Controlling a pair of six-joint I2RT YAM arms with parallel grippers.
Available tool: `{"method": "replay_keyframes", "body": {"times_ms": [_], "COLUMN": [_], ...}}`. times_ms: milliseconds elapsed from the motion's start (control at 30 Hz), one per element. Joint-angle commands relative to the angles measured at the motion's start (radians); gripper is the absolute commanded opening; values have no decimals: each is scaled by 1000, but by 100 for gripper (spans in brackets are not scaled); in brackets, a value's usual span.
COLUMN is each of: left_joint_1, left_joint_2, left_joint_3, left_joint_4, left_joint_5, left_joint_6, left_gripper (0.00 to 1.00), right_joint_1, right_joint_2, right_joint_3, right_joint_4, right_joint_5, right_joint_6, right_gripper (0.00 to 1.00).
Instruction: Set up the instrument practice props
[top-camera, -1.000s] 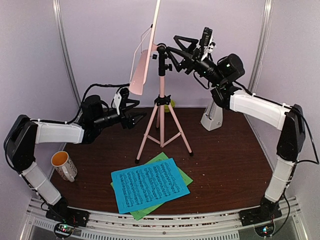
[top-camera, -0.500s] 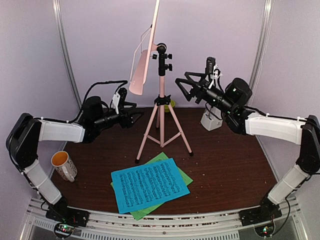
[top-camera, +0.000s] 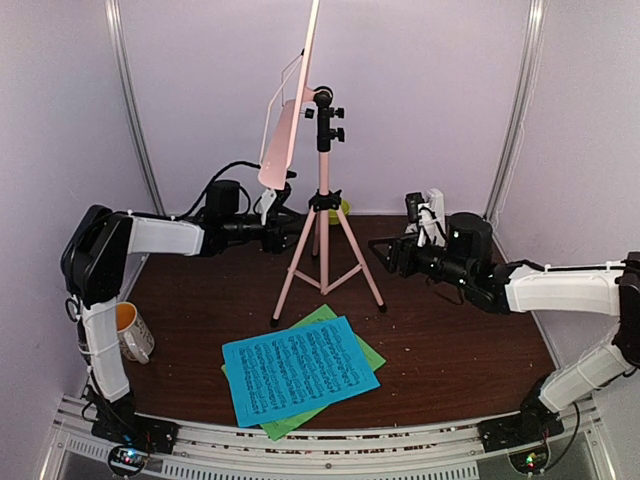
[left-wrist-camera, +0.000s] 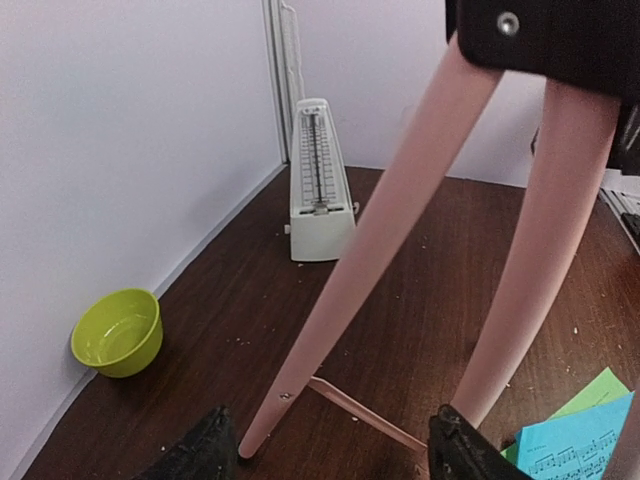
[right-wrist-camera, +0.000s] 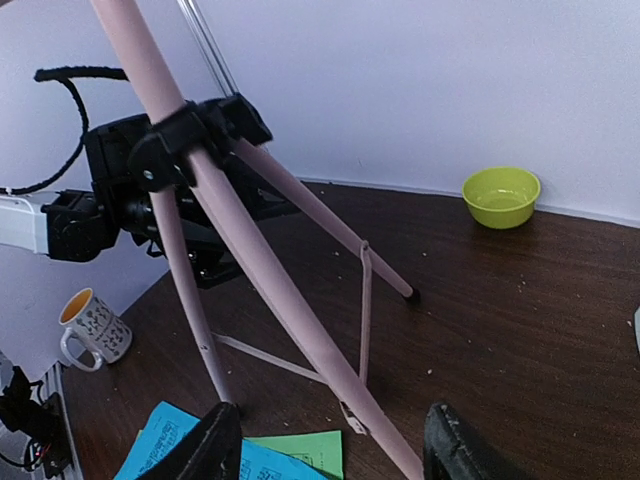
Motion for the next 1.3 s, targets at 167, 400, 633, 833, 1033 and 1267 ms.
{"method": "replay_keyframes", "body": {"times_ms": [167, 400, 633, 833, 1033, 1267], "left_joint_1": [3, -4, -9, -28, -38, -44], "left_joint_2": [122, 119, 115, 140, 169, 169], "left_joint_3": [143, 183, 240, 290, 349, 342], "left_joint_4": [98, 27, -161, -143, -161, -162], "left_joint_5": [156, 139, 150, 176, 179, 195], "left_joint_6": [11, 46, 208, 198, 199, 194], "left_gripper": [60, 57, 57, 56, 52, 32], "right_joint_1": [28, 36, 37, 49, 61, 62], "right_joint_2": [110, 178, 195, 194, 214, 241], "right_joint_3": [-21, 43, 80, 88, 122, 183], "right_joint_4": [52, 46, -3, -21, -59, -110], "right_joint_5": [125, 142, 151, 166, 191, 228], "right_joint_6": [40, 26, -3, -14, -45, -80], "right_gripper": [59, 56, 55, 53, 53, 48]}}
